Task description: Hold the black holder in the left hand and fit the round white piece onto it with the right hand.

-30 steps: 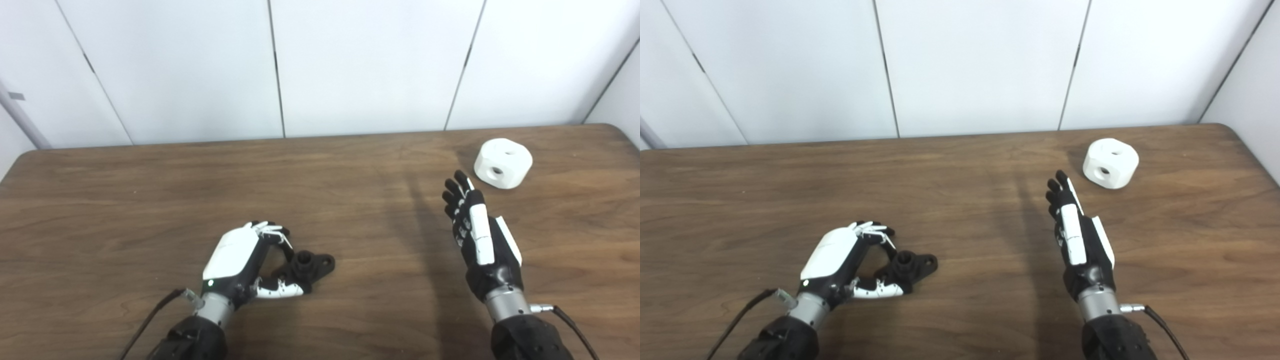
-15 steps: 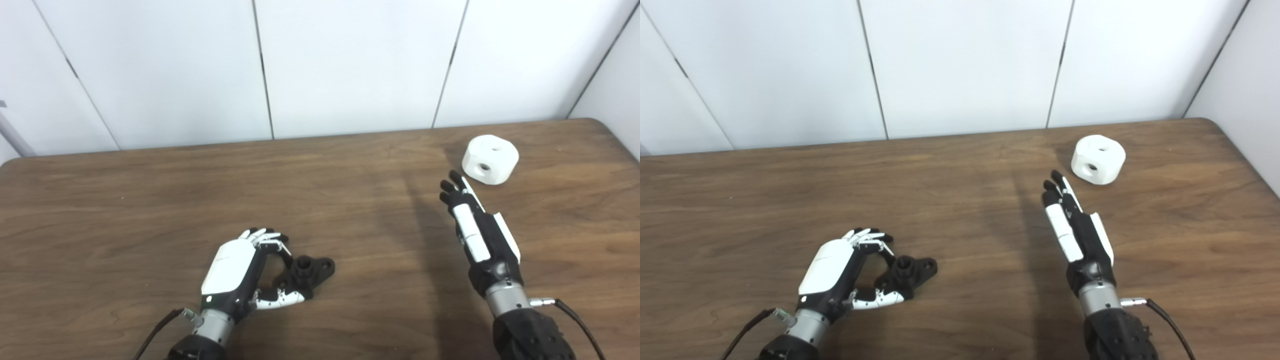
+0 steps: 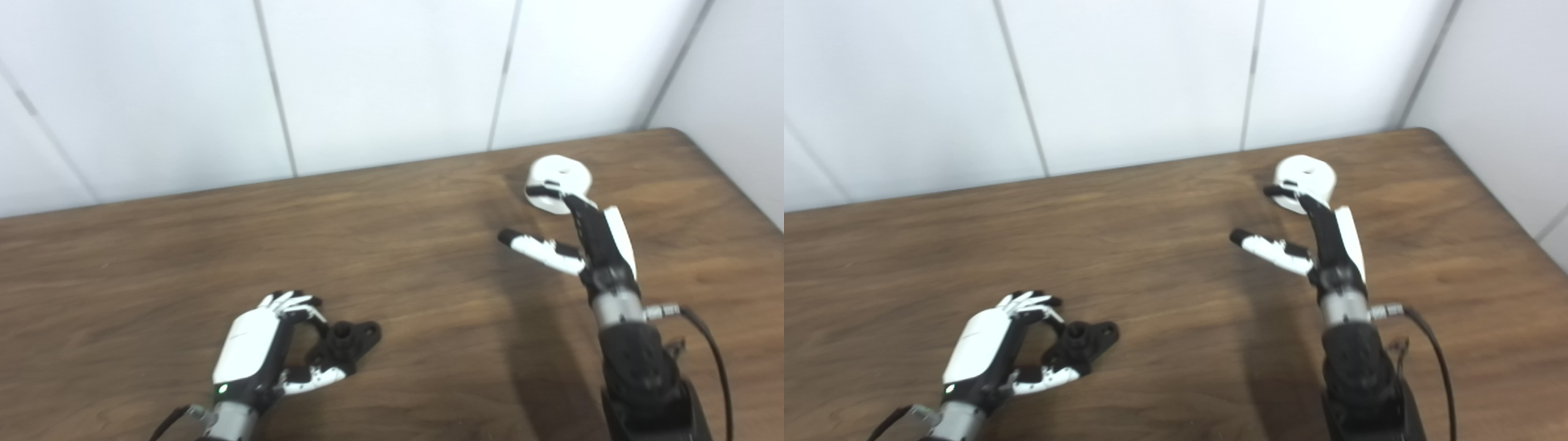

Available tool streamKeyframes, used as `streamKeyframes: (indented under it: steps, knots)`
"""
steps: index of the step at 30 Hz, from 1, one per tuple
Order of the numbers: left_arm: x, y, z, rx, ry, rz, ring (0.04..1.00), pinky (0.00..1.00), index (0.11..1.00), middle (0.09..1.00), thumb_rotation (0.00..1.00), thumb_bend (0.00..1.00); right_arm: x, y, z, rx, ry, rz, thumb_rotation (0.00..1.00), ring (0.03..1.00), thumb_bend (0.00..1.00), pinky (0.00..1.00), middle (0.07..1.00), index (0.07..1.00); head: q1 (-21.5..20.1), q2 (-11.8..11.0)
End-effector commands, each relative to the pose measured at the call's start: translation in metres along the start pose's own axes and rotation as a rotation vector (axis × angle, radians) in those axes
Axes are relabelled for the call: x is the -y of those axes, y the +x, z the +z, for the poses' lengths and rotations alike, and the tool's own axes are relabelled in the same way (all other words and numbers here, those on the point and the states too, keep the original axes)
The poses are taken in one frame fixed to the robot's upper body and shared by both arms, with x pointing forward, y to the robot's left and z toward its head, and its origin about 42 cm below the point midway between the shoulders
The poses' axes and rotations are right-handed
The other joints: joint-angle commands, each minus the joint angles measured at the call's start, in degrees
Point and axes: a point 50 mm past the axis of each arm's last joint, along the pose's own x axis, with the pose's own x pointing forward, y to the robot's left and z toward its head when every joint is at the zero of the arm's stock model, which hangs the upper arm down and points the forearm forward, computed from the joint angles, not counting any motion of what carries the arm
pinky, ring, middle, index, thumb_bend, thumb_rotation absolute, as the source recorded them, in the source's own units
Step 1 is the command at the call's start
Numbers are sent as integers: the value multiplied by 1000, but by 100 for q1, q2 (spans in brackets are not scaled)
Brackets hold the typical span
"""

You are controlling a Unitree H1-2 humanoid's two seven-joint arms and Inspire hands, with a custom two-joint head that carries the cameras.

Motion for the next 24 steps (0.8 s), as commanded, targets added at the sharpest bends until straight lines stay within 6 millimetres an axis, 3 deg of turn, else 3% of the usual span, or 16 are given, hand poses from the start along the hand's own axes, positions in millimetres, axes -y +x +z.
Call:
streamKeyframes:
  steps: [1, 9, 14, 24]
  knots:
    - [9, -10, -8, -26, 9, -83, 867, 941, 485, 771, 45, 521, 12, 11, 13, 59, -45, -50, 332, 939, 873, 967, 901, 688, -31, 0]
    - [1, -12, -10, -41, 11, -95, 861, 927, 485, 770, 45, 520, 34, 39, 21, 102, -249, -89, 339, 934, 898, 917, 907, 702, -470, -153]
    - [-1, -12, -10, -47, 6, -97, 860, 925, 485, 766, 44, 520, 43, 54, 23, 95, -314, -96, 284, 987, 898, 992, 943, 716, -547, -203]
    - [-2, -11, -10, -47, 18, -103, 851, 904, 485, 762, 44, 520, 62, 101, 21, 41, -431, -74, 245, 1000, 916, 1000, 995, 759, -574, -284]
